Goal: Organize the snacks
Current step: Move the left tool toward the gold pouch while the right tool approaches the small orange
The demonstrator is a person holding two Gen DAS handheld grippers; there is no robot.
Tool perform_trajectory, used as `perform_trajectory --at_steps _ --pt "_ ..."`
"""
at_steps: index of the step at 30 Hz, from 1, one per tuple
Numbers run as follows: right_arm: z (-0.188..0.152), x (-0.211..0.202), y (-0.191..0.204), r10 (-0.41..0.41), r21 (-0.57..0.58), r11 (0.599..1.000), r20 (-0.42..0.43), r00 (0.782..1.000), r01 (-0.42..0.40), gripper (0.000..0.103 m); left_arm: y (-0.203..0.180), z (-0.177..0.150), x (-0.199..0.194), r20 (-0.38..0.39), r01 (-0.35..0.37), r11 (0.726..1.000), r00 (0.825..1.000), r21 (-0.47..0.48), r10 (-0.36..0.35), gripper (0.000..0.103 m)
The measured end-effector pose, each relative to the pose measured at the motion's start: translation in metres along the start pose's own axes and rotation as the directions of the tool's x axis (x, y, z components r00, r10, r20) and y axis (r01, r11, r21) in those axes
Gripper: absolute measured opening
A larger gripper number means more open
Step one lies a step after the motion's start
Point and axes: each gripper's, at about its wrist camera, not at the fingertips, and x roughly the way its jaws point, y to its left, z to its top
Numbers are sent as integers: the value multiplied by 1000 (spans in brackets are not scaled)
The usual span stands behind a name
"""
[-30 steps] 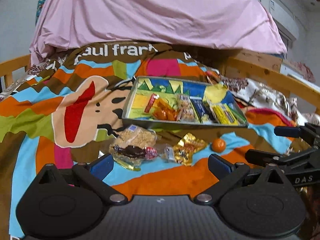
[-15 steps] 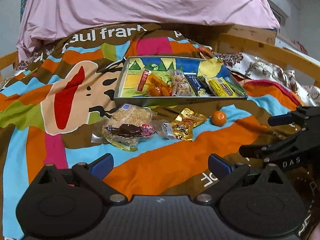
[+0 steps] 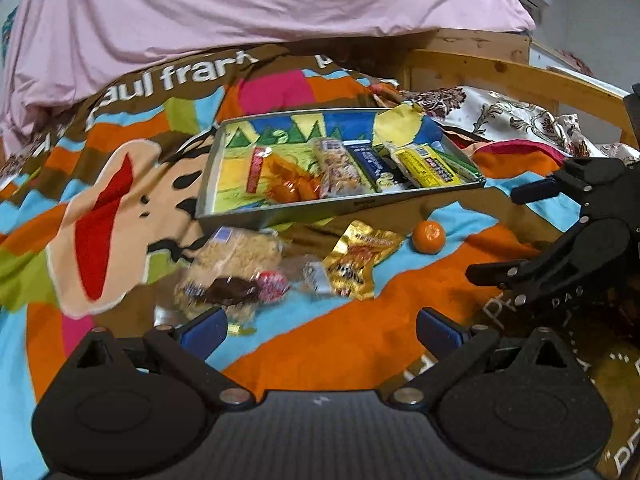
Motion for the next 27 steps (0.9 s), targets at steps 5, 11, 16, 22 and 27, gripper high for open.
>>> perform_trajectory --at_steps 5,11,16,22,27 --pt "-1 10 -1 29 -121 992 76 997 -20 102 -6 19 22 1 26 997 1000 71 -27 103" --pt "1 23 -4 50 -142 989 94 994 -36 93 -12 30 55 -26 10 984 1000 178 -5 102" --pt "1 32 -6 77 -87 994 68 995 -71 80 -19 40 78 -53 61 973 997 224 -50 102" --pt "-3 42 -5 100 -100 990 44 994 -95 61 -20 45 102 -144 176 952 979 248 -144 94" --pt "-3 48 -12 110 -62 992 40 993 -107 56 -9 50 114 -214 268 946 950 180 -228 87"
